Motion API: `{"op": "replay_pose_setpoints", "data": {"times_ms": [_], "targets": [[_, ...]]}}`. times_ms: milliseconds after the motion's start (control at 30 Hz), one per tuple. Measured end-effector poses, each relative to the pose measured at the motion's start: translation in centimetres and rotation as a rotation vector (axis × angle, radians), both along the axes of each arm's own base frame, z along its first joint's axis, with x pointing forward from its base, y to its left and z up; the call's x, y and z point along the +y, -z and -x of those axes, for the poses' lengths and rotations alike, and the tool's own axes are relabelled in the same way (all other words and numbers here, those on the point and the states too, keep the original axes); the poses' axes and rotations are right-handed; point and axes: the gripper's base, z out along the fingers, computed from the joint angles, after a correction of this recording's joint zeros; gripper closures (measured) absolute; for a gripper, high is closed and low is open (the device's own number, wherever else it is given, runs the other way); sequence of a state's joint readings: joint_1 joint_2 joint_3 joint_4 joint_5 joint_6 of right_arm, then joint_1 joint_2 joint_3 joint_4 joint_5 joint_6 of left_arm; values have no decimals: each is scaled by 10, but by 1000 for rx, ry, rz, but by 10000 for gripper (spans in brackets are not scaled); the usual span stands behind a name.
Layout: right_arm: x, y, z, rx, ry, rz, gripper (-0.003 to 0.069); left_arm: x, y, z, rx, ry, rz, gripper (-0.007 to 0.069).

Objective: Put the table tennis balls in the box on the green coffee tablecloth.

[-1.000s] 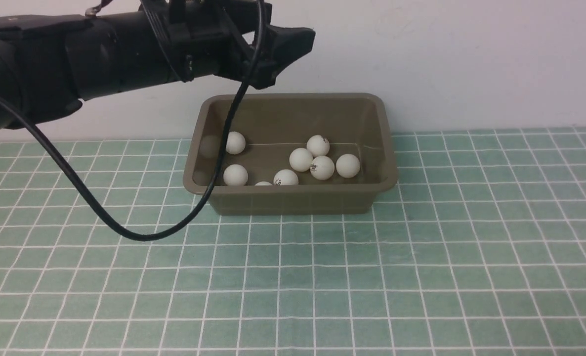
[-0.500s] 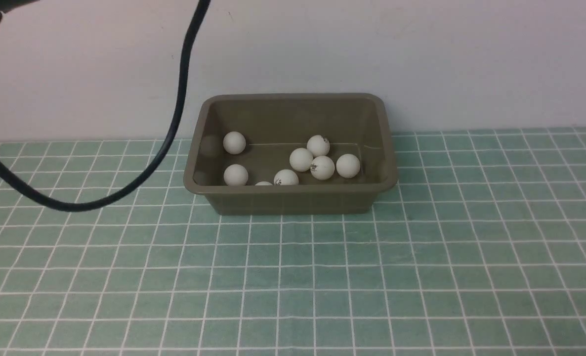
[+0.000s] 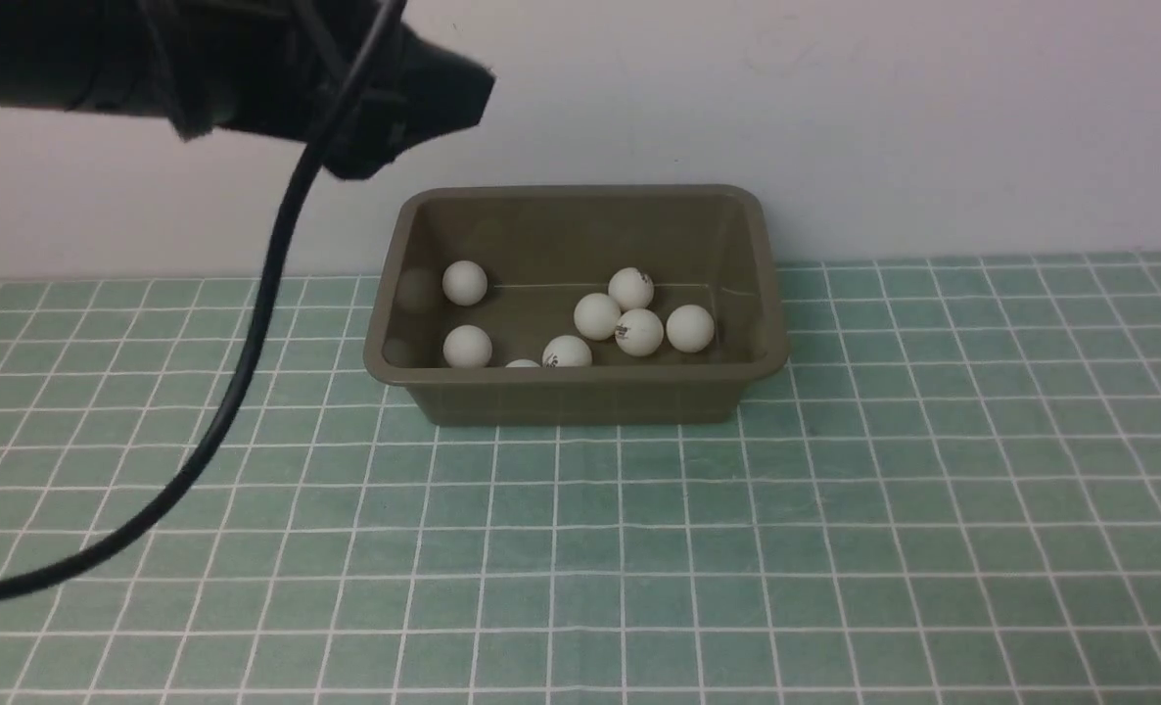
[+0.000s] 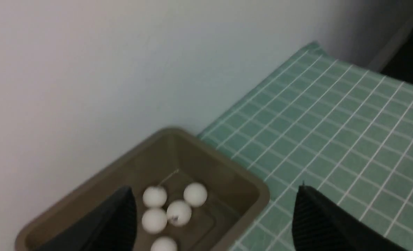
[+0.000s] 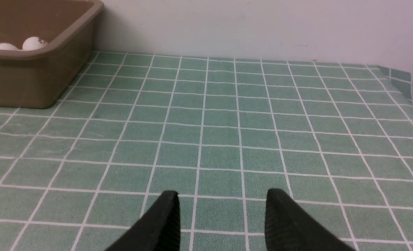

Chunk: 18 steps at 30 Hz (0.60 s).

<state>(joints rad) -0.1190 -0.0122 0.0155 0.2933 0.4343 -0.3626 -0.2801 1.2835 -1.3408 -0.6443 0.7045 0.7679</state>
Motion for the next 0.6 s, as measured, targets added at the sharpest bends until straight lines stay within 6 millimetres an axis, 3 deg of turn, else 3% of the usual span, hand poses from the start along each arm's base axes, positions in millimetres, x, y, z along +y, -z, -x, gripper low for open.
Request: {"op": "replay_pose_setpoints", "data": {"times_ms": [133,167,233,300,367,467,600], "targets": [[0,0,0,0,0,0,342,16,-5,29,-34,-44,-38,83],[0,0,0,0,0,0,342,30,-12,54,-72,-73,-39,83],[0,0,0,0,0,-1,342,41,-17,74,-107,-102,-31,83],[0,0,0,0,0,-1,342,60,-22,117,-187,-170,-18,83],[0,0,0,0,0,-1,342,72,-15,154,-249,-237,-13,83],[0,0,0,0,0,-1,342,79,2,174,-263,-303,-20,83],[0,0,0,0,0,-1,342,89,61,199,-249,-475,-36,83]]}}
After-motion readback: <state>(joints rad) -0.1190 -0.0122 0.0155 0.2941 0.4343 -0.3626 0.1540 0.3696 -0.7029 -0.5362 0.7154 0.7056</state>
